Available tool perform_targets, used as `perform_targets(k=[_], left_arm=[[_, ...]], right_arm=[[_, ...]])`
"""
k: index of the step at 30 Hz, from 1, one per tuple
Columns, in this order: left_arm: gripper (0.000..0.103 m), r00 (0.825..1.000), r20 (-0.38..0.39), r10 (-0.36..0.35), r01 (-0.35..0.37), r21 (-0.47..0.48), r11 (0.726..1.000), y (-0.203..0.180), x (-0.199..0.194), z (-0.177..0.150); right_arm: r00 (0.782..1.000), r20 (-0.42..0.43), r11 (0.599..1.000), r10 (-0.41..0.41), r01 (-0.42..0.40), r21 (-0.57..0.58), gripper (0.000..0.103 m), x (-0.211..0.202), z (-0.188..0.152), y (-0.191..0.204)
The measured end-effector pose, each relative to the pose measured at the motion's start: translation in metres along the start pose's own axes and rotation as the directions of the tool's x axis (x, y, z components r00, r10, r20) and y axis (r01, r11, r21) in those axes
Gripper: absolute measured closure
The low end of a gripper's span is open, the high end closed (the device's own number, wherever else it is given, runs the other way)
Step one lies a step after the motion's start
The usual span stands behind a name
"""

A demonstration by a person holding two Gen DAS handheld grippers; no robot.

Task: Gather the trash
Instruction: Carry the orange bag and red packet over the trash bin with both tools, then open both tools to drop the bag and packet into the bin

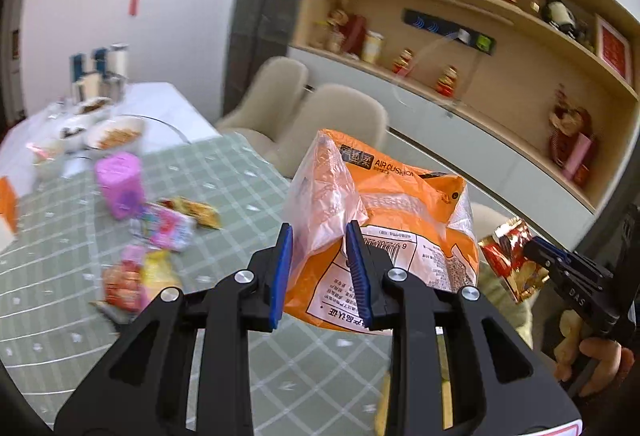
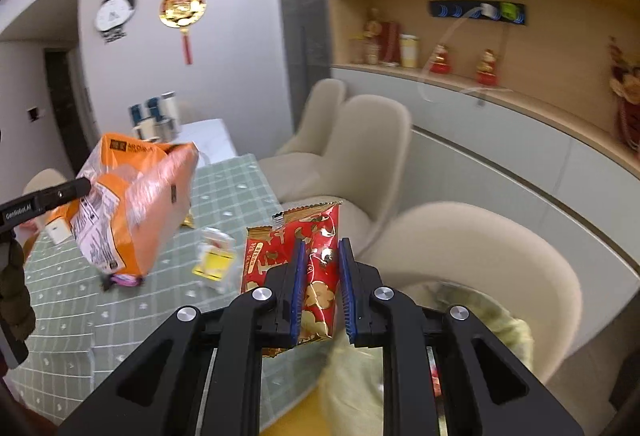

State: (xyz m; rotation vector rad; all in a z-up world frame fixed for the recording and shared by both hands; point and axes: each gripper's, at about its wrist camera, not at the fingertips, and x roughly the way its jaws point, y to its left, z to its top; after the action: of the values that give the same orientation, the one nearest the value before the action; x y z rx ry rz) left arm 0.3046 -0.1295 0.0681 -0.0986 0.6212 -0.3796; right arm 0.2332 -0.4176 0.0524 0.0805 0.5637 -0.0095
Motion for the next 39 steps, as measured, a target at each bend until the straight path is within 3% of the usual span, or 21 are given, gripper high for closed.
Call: perform_targets(k=[6, 10, 19, 23, 25, 27, 29, 34, 39], left_arm=[[0.077, 0.987, -0.087, -0.135, 0.138, 0.032, 0.99, -0.049, 0.051, -0.007], [0.077, 0.976, -0.133, -0.173, 0.182, 0.061, 0.981, -0.077, 0.081, -0.012], [0.077, 0.928, -0.285, -0.239, 0.299, 0.19, 0.935, -0.153, 0.145, -0.042], [0.077, 0.907, -0.324, -0.27, 0.341, 0.186, 0.922, -0.181, 0.169, -0.051], [0.073, 0.895, -0.334, -0.297, 0.37, 0.183, 0.911, -0.194, 0.178, -0.051], [0.062, 0.878, -0.361, -0.314, 0.398, 0.186, 0.898, -0.203, 0.185, -0.053], [0.059, 0.867, -0.386, -0.315, 0.408, 0.185, 0.894, -0.205, 0.19, -0.055], [0.059, 0.874, -0.372, -0.312, 0.383, 0.133, 0.914, -0.182, 0.177, -0.051], [0.058, 0.911, -0.316, -0.265, 0.312, 0.111, 0.943, -0.139, 0.148, -0.046]], right_arm=[[0.995, -0.004, 0.994, -0.101, 0.101, 0.037, 0.086, -0.013, -0.003, -0.042], [0.987, -0.017, 0.985, -0.161, 0.162, 0.063, 0.086, -0.016, -0.009, -0.068], [0.965, -0.032, 0.956, -0.262, 0.264, 0.131, 0.086, -0.023, -0.015, -0.118], [0.963, -0.053, 0.95, -0.264, 0.269, 0.156, 0.086, -0.017, -0.02, -0.13], [0.963, -0.062, 0.949, -0.261, 0.268, 0.165, 0.086, -0.011, -0.021, -0.134], [0.964, -0.07, 0.949, -0.257, 0.265, 0.17, 0.086, -0.005, -0.022, -0.137], [0.964, -0.082, 0.95, -0.252, 0.262, 0.168, 0.086, 0.001, -0.026, -0.139], [0.969, -0.106, 0.952, -0.225, 0.242, 0.186, 0.086, 0.014, -0.035, -0.139], [0.976, -0.121, 0.96, -0.181, 0.202, 0.195, 0.086, 0.028, -0.044, -0.132]])
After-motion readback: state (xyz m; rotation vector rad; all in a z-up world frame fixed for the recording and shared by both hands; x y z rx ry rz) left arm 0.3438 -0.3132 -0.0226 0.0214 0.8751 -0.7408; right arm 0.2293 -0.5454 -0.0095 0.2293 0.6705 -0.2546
